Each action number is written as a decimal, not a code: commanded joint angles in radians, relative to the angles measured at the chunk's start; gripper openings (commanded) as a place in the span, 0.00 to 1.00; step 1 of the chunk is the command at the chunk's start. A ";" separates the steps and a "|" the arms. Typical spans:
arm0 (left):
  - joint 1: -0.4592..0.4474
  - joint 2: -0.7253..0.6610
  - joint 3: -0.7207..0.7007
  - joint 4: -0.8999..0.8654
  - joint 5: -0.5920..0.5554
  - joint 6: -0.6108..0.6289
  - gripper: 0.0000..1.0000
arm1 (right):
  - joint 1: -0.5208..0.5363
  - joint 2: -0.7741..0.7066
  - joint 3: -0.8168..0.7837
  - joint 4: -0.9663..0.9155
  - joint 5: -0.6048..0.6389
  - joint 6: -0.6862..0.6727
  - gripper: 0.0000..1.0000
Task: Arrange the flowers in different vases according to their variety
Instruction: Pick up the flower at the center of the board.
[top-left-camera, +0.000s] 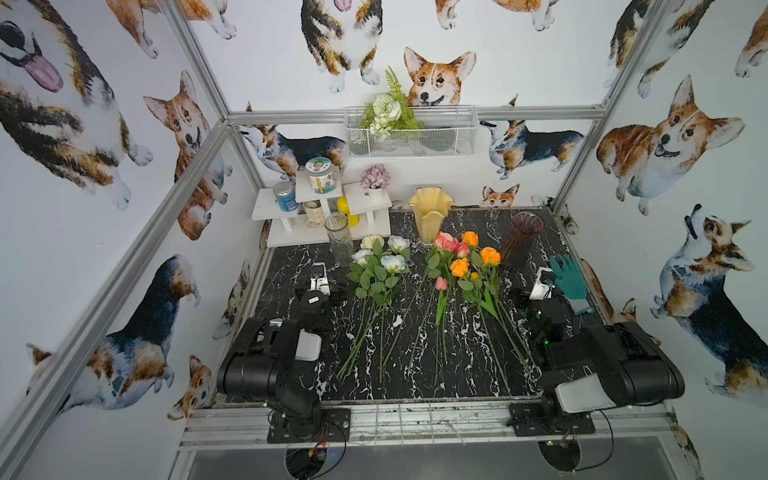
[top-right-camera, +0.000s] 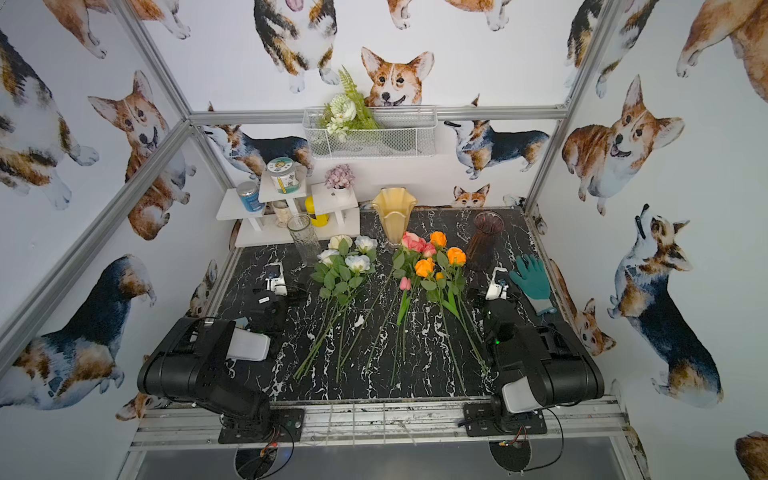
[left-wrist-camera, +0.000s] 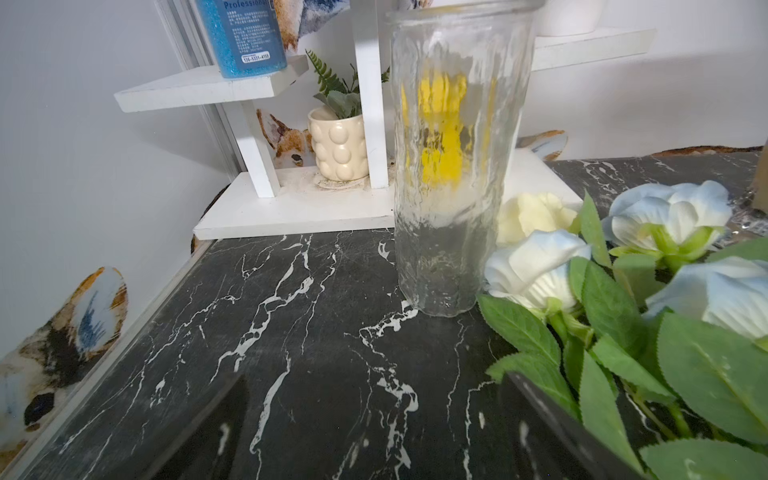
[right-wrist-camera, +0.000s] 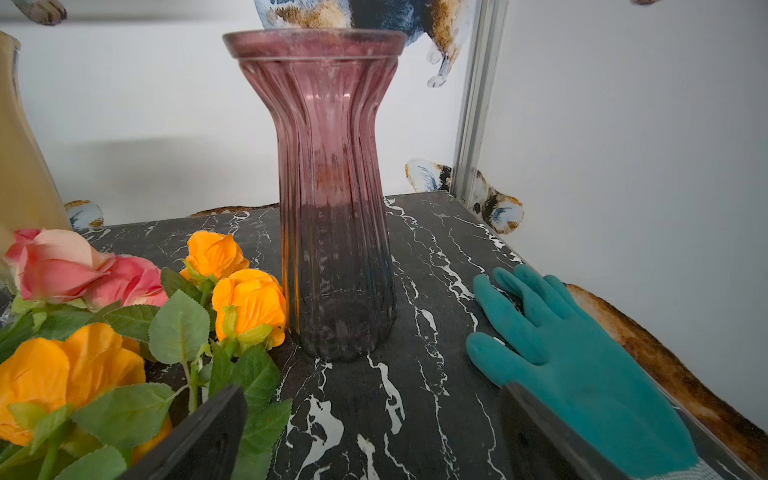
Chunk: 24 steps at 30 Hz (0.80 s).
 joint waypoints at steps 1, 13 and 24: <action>-0.007 0.000 -0.007 0.039 -0.023 0.000 1.00 | -0.002 -0.003 -0.001 0.009 -0.002 0.005 1.00; -0.020 0.003 -0.010 0.049 -0.050 0.005 1.00 | -0.001 -0.003 -0.001 0.008 -0.005 0.004 1.00; -0.045 -0.014 -0.044 0.110 -0.107 0.017 1.00 | 0.015 -0.138 0.036 -0.161 0.045 0.005 1.00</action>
